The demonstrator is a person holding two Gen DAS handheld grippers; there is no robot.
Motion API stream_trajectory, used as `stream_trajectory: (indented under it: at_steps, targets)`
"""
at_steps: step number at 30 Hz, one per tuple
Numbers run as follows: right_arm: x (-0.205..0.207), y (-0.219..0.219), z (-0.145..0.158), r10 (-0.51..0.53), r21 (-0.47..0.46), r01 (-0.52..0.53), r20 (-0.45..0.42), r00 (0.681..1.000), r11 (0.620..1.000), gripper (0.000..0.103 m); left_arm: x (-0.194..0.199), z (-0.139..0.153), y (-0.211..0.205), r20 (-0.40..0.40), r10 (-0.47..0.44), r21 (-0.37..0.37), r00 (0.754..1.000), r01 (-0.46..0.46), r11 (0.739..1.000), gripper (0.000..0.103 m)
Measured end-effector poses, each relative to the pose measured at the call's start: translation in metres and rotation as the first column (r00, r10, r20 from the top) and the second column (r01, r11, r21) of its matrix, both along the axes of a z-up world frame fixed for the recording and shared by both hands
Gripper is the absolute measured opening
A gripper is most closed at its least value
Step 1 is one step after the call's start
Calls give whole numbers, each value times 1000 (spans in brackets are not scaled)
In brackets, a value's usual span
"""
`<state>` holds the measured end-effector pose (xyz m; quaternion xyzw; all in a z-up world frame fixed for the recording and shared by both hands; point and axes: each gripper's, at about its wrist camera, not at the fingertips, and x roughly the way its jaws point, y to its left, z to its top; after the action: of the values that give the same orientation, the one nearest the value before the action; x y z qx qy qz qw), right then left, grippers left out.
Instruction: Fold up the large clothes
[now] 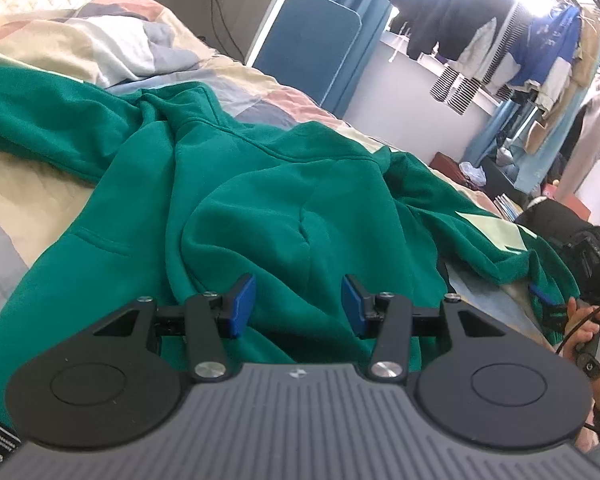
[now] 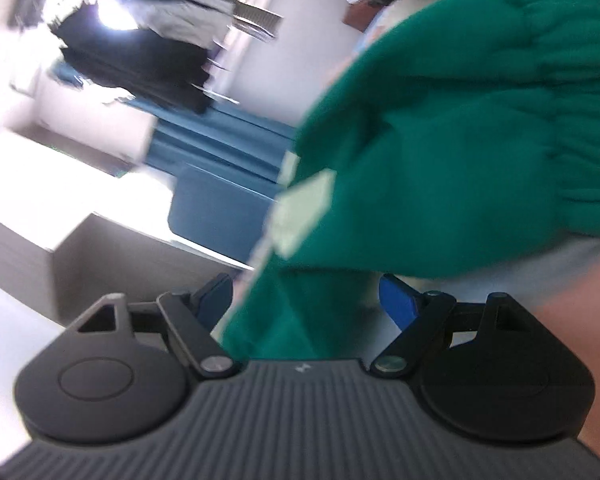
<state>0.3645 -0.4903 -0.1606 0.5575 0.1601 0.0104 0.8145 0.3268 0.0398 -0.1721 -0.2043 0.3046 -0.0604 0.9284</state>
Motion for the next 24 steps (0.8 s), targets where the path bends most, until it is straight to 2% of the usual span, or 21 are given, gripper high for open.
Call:
stream_trajectory:
  at_steps: [2,4,6,7,9,13,15,20,24]
  targets:
    - [14,3,0,-7,12,7,11,1000,1000,84,4,-3,0,-7,12,-4,1000,-12,1000,53]
    - [29,5,-4,-35,15,36,-35,999,999,84,9,-6,1,-18,21,-7,1000,-21,1000,53]
    - [40,5,-9,-118,11,120,-116,986,993,80,13,-8,-1,-25,25,-2,999,-25,1000,53]
    - [42,4,-12,-172,32,177,-132,976,984,83,15,-9,-2,-27,27,2,999,-27,1000,53]
    - [44,4,-9,-250,62,257,-111,962,964,84,17,-10,-3,-27,28,7,999,-27,1000,53]
    - [47,8,23,-357,-65,356,-9,934,932,84,21,-12,-3,-27,28,3,999,-28,1000,53]
    - [48,2,37,-383,-94,385,42,923,918,84,22,-13,-2,-26,30,-1,999,-30,1000,53]
    - [45,-17,71,-357,-162,378,143,923,912,84,23,-14,-2,-26,26,-8,999,-26,1000,53]
    - [37,-20,97,-267,-226,318,231,936,921,84,22,-14,0,-22,23,-11,999,-24,1000,53]
